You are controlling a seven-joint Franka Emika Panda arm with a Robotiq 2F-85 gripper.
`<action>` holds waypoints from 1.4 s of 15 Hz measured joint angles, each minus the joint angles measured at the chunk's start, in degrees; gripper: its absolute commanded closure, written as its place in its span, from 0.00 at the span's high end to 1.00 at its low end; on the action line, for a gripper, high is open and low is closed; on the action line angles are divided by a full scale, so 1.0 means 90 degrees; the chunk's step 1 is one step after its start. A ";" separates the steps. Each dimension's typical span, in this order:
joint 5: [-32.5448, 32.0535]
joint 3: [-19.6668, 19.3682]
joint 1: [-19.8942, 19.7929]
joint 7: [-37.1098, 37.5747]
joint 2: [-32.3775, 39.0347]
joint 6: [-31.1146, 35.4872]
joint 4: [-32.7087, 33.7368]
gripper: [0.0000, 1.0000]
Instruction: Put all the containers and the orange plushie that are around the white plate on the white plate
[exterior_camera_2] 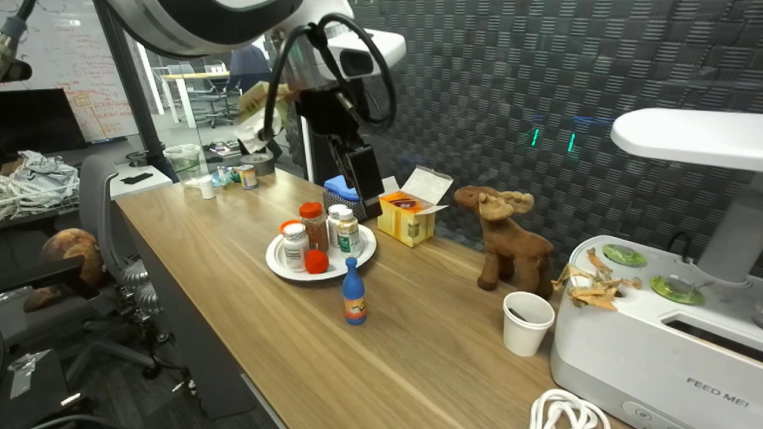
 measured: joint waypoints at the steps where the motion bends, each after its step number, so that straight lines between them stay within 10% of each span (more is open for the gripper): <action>1: -0.0101 0.0018 0.0000 0.0092 -0.0048 -0.0100 -0.0077 1.00; 17: -0.0606 0.0047 -0.0106 0.0475 0.0700 0.0594 -0.0483 1.00; 18: -0.0606 0.0044 -0.0106 0.0500 0.0701 0.0589 -0.0483 0.97; 19: -0.0606 0.0042 -0.0105 0.0531 0.0700 0.0587 -0.0483 0.74; 21: -0.0606 0.0041 -0.0105 0.0593 0.0696 0.0585 -0.0483 0.71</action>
